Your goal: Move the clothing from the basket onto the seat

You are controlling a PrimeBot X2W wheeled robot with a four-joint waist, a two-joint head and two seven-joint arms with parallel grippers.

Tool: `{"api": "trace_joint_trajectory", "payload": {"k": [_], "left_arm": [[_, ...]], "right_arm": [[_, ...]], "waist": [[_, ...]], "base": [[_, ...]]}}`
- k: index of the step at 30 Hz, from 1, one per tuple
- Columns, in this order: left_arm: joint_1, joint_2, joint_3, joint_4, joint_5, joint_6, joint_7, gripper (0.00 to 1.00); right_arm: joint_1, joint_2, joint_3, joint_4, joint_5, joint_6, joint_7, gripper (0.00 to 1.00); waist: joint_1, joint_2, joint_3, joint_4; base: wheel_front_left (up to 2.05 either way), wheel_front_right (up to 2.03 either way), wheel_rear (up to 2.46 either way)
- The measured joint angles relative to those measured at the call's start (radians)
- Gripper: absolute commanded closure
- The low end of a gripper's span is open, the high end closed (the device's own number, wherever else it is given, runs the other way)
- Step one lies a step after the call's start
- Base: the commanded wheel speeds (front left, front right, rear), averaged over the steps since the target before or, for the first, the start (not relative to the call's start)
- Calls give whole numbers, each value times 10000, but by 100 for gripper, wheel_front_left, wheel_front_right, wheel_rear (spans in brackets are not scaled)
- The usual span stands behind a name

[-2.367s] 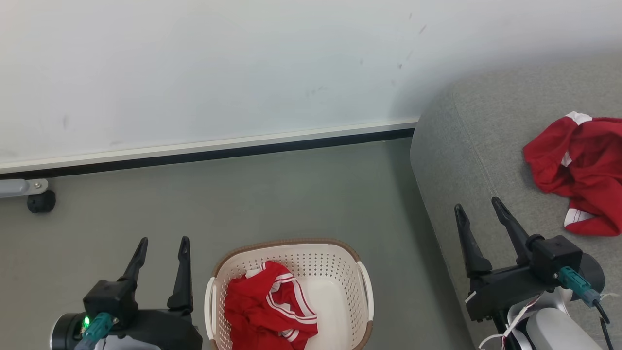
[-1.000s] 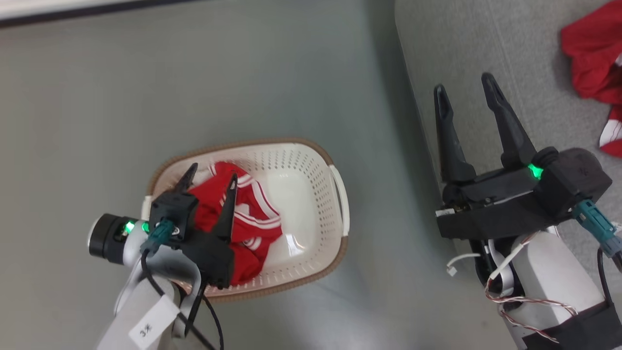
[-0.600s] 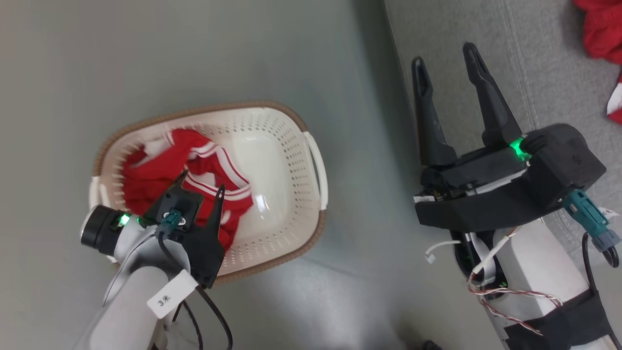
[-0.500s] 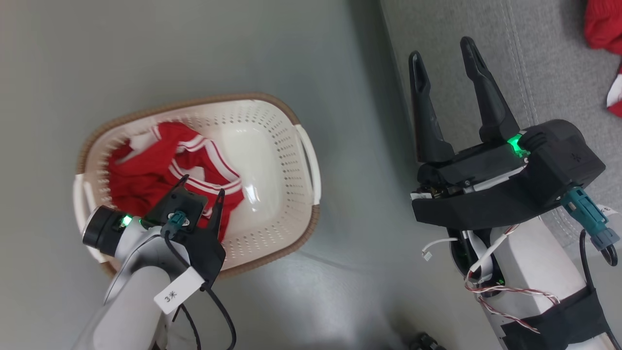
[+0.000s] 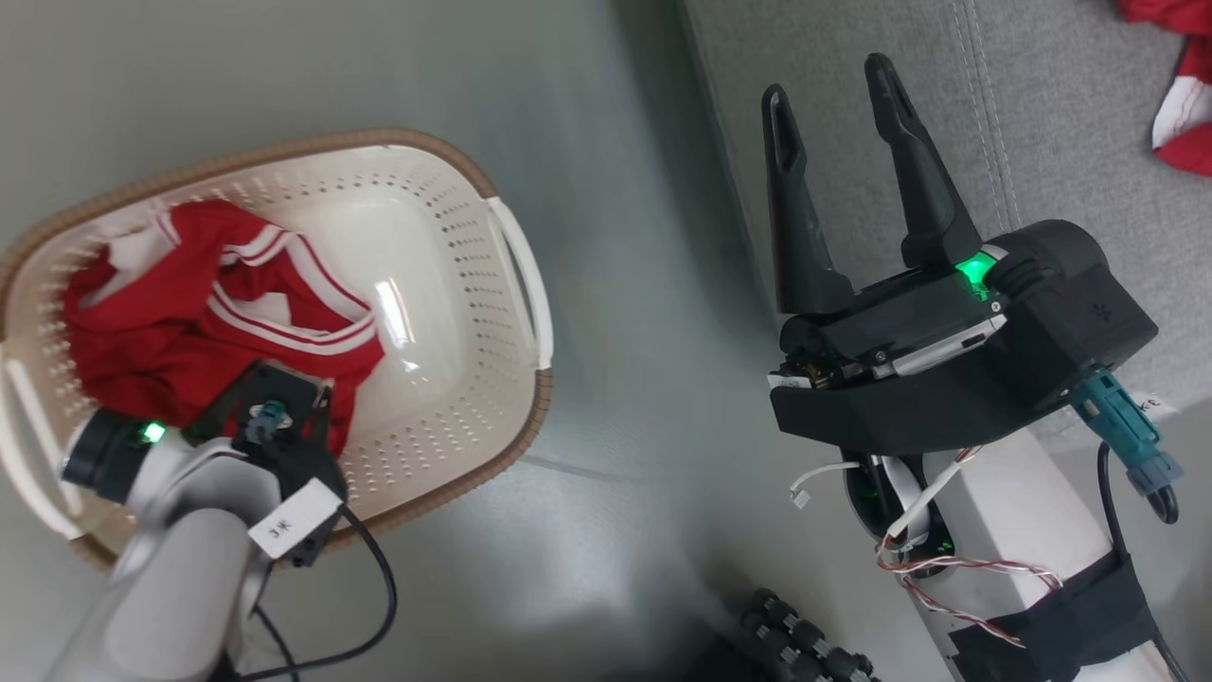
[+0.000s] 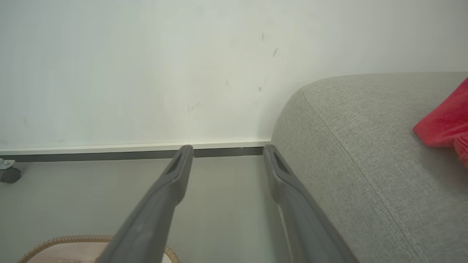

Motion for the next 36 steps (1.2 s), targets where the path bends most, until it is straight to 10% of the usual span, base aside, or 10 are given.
{"api": "trace_joint_trajectory", "payload": {"k": [22,23,25,36], "left_arm": [[-727,842,-29,1685,502,-6,485,0],[-742,840,-38,1776,523,19,512,12],[-797,836,-50,1894,568,31,525,100],[-1159,711,-301,2276,861,65,502,100]], "right_arm": [[-207,207,307,433,577,0,-428,0],[-207,217,316,451,608,0,-430,0],[-207,221,318,485,654,0,-439,0],[-396,249,353,755,880,0,-531,0]], "waist": [[0,0,1142,-961],[0,0,1153,-988],[-1,0,1171,-1025],[-1,0,1135,-1040]], "base": [[0,0,0],[0,0,0],[0,0,0],[0,0,0]]}}
